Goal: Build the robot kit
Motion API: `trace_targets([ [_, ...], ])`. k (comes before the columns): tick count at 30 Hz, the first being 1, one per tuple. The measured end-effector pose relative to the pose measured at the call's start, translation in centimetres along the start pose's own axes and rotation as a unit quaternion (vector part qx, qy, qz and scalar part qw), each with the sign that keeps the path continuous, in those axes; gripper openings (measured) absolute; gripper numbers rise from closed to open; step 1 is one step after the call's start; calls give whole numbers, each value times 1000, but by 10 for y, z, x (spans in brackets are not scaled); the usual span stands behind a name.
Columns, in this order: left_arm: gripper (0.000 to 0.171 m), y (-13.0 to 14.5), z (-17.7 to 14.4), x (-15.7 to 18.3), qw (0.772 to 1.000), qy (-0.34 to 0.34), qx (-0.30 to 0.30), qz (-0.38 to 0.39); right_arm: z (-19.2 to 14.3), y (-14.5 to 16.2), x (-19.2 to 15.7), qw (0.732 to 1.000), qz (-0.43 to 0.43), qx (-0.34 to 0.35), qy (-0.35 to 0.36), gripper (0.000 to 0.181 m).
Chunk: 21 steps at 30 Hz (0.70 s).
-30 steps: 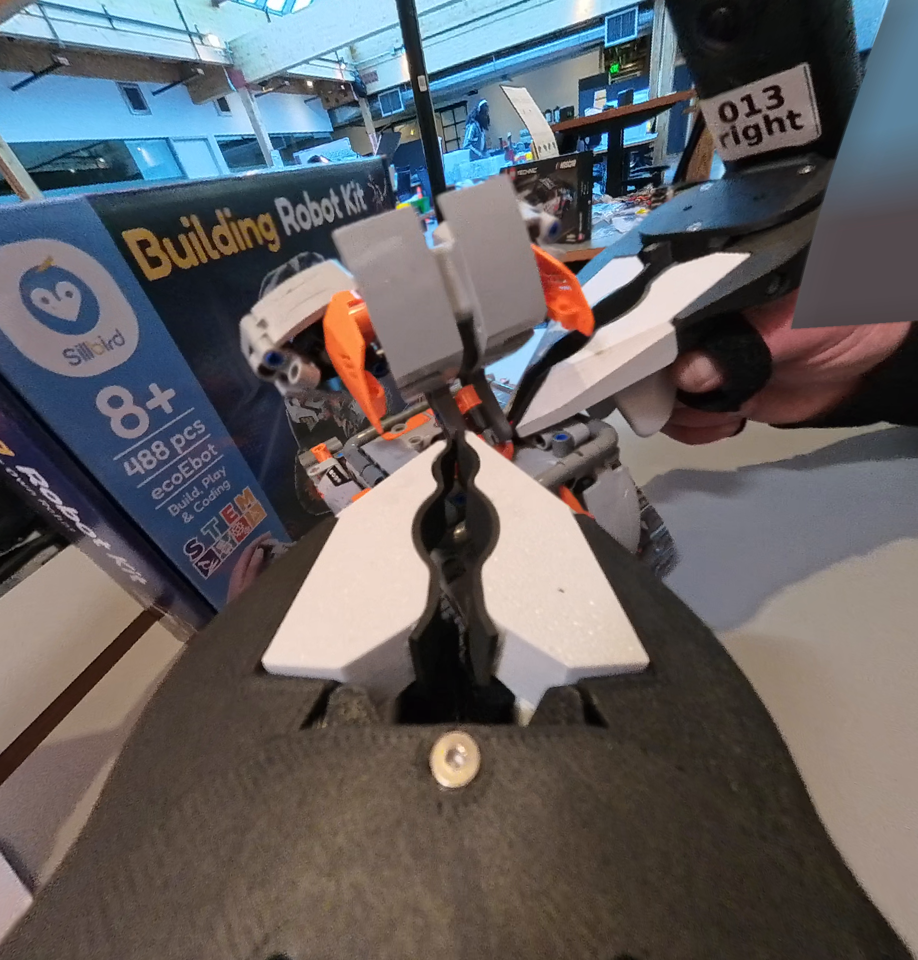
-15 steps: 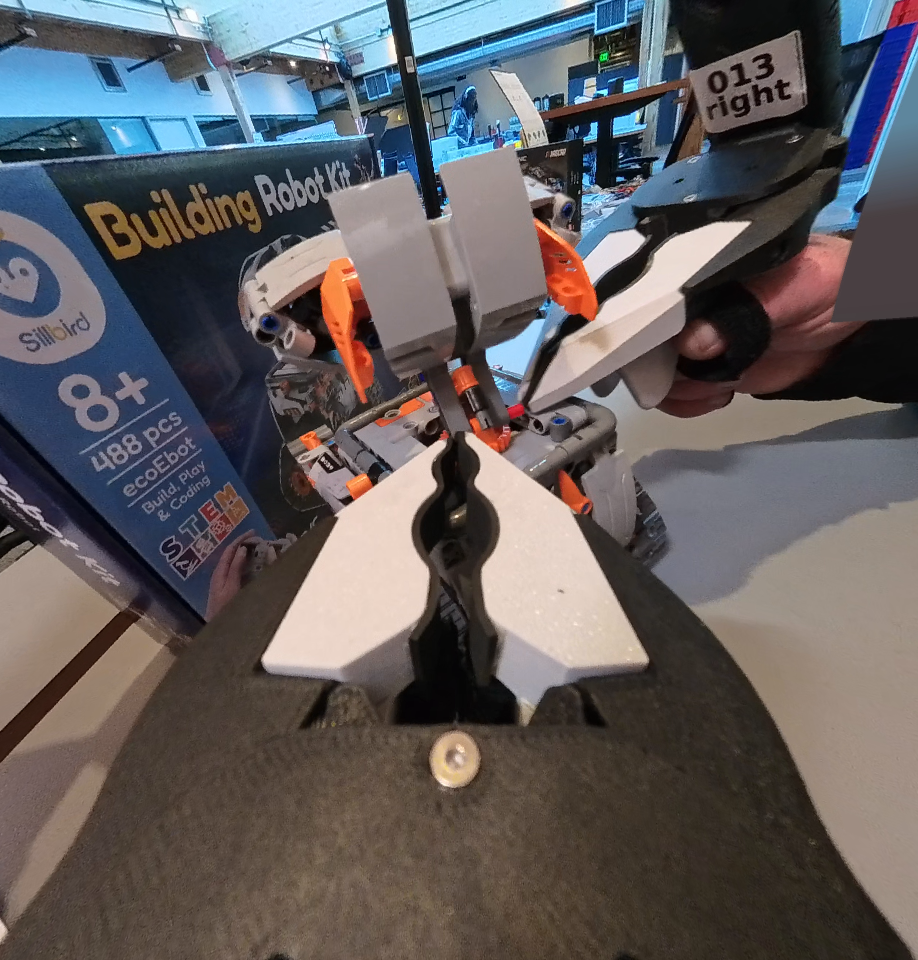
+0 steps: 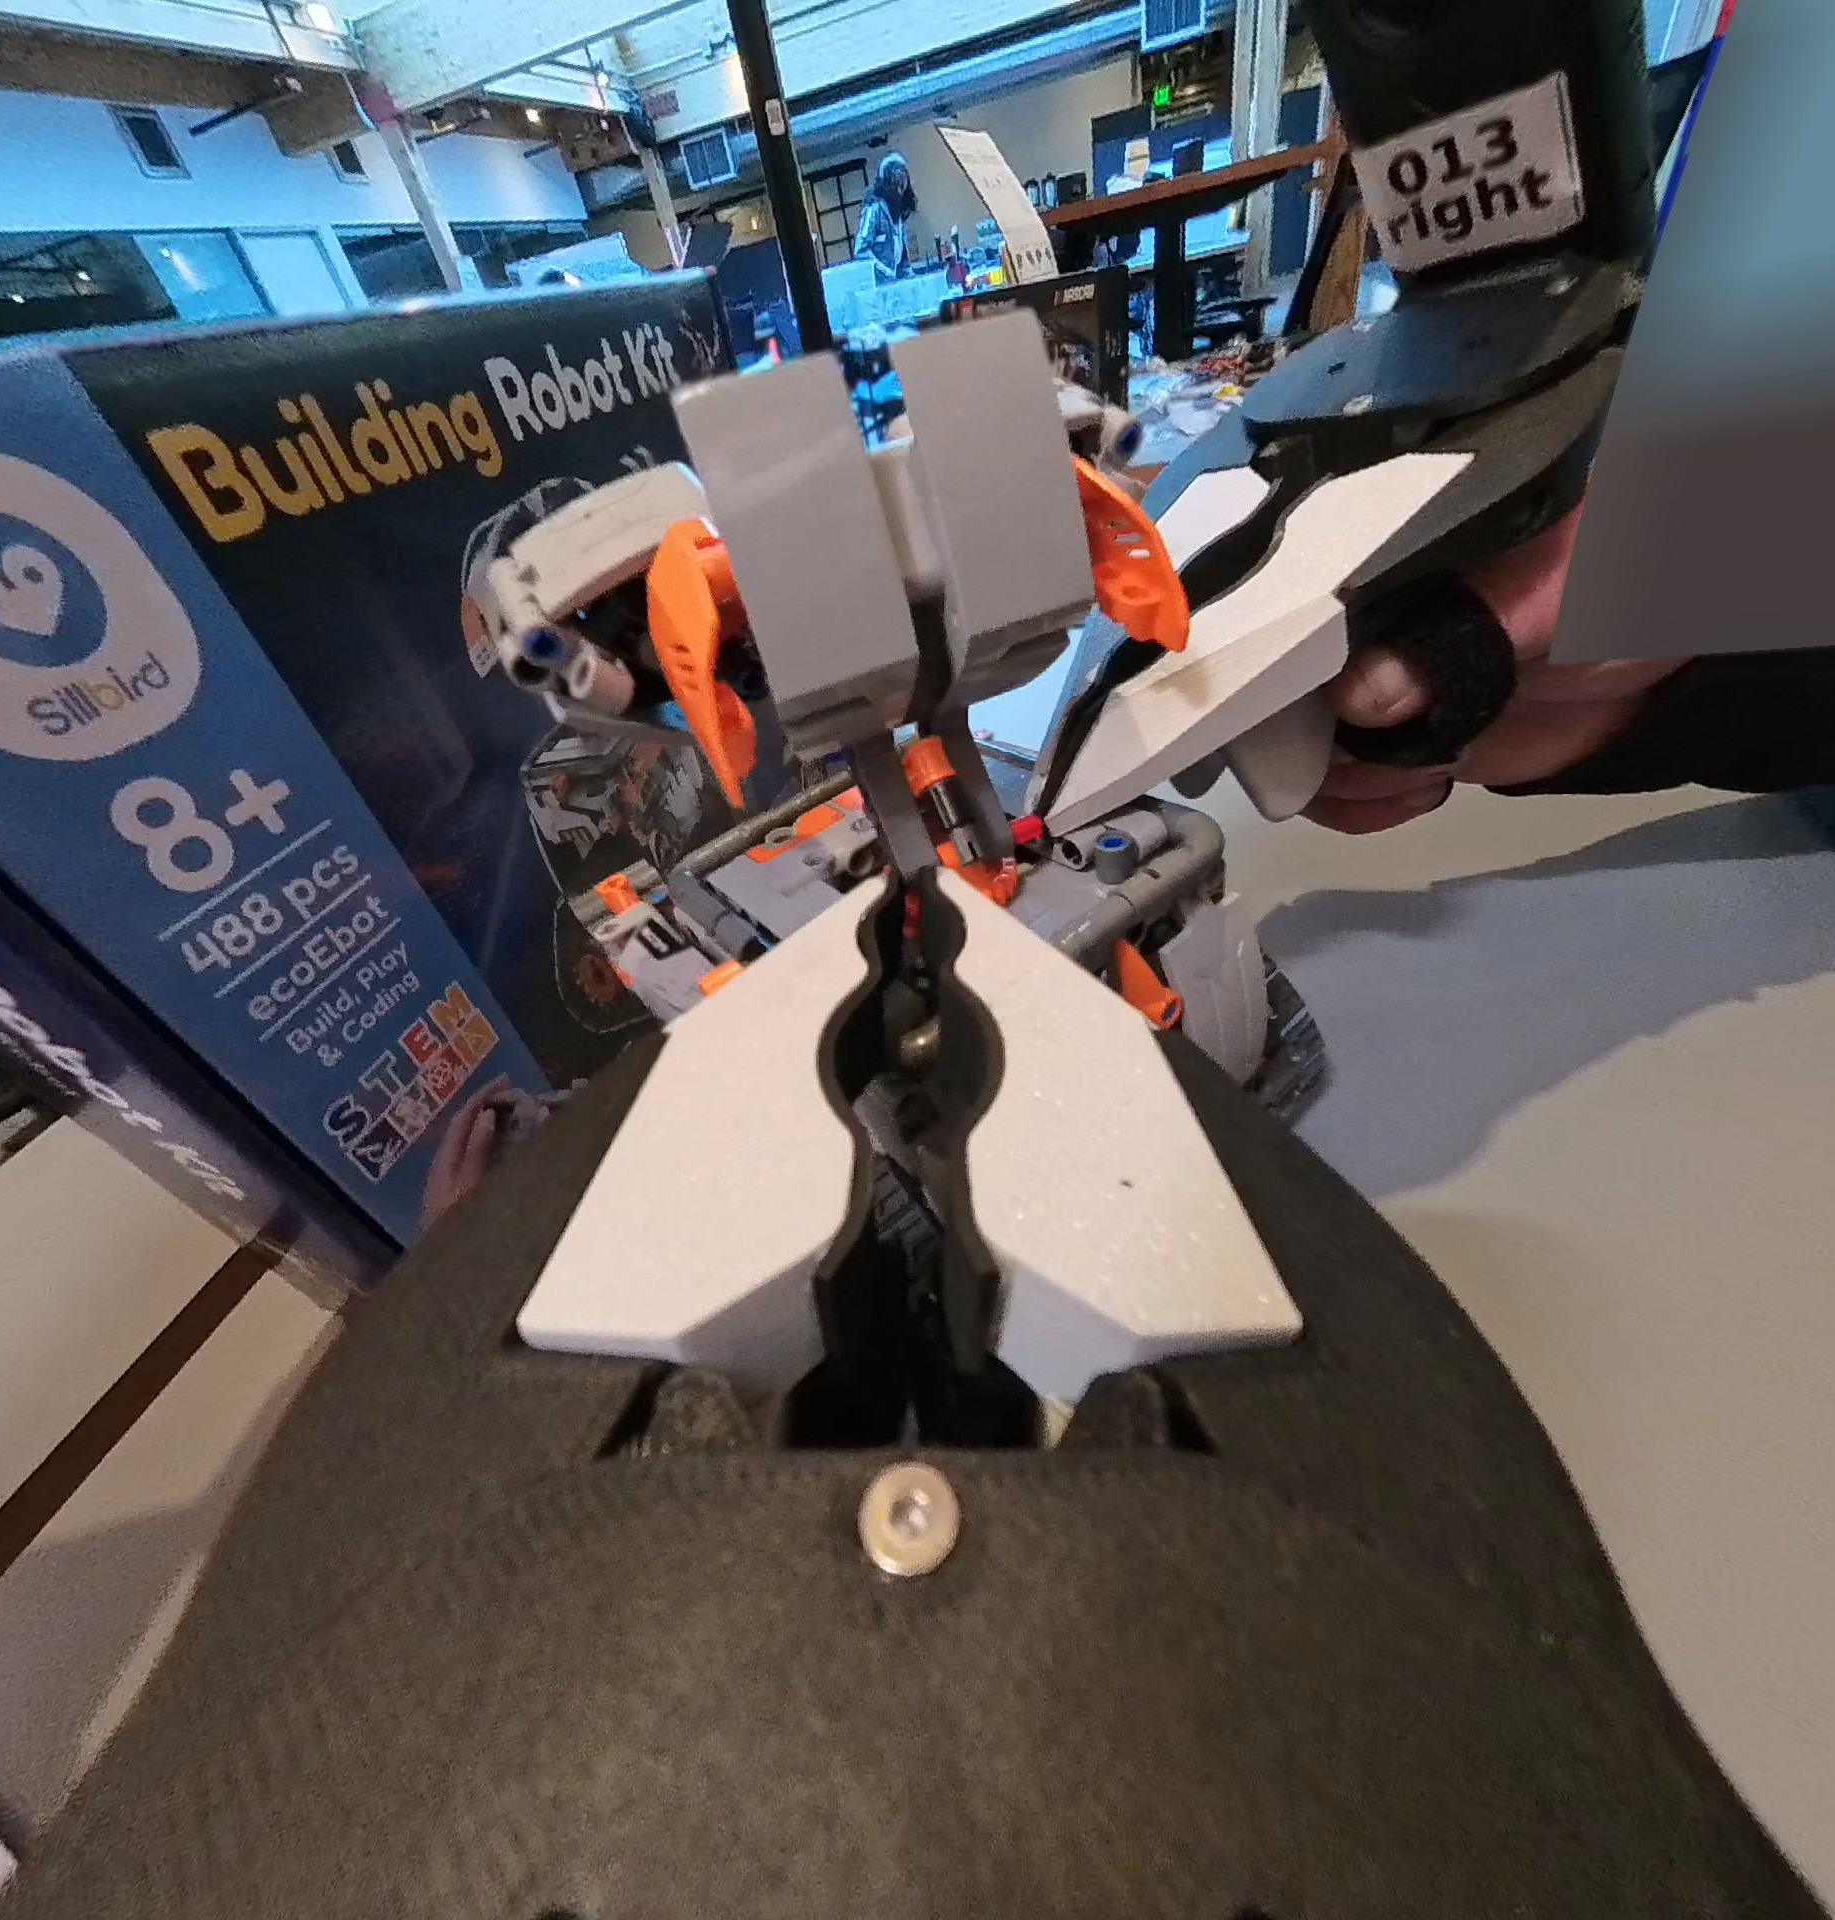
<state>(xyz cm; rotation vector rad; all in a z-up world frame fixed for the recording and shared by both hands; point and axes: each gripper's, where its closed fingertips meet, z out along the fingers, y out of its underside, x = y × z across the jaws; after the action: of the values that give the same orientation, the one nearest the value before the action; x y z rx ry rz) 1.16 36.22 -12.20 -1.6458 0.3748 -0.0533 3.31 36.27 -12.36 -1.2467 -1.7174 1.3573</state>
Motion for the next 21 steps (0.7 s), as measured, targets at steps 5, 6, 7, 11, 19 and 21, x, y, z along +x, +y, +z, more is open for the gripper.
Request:
trace_targets([
  [5, 6, -1, 2, 0, 1000, 21, -6, -8, 0, 0, 1, 1000, 4, 2, 1, 0],
  [6, 4, 0, 2, 1, 999, 28, -6, -15, 0, 0, 1, 1000, 5, 2, 2, 0],
  [7, 4, 0, 3, 1, 999, 34, -6, -21, 0, 0, 1, 1000, 5, 2, 2, 0],
  [11, 5, 0, 1, 3, 996, 82, -6, -41, 1, 0, 0, 1000, 3, 2, 1, 0],
  [19, 5, 0, 2, 3, 994, 101, 7, -47, 1, 0, 0, 1000, 5, 5, 1, 0],
  [21, 5, 0, 1, 3, 994, 98, 11, -54, 2, 0, 0, 1000, 8, 8, 1, 0],
])
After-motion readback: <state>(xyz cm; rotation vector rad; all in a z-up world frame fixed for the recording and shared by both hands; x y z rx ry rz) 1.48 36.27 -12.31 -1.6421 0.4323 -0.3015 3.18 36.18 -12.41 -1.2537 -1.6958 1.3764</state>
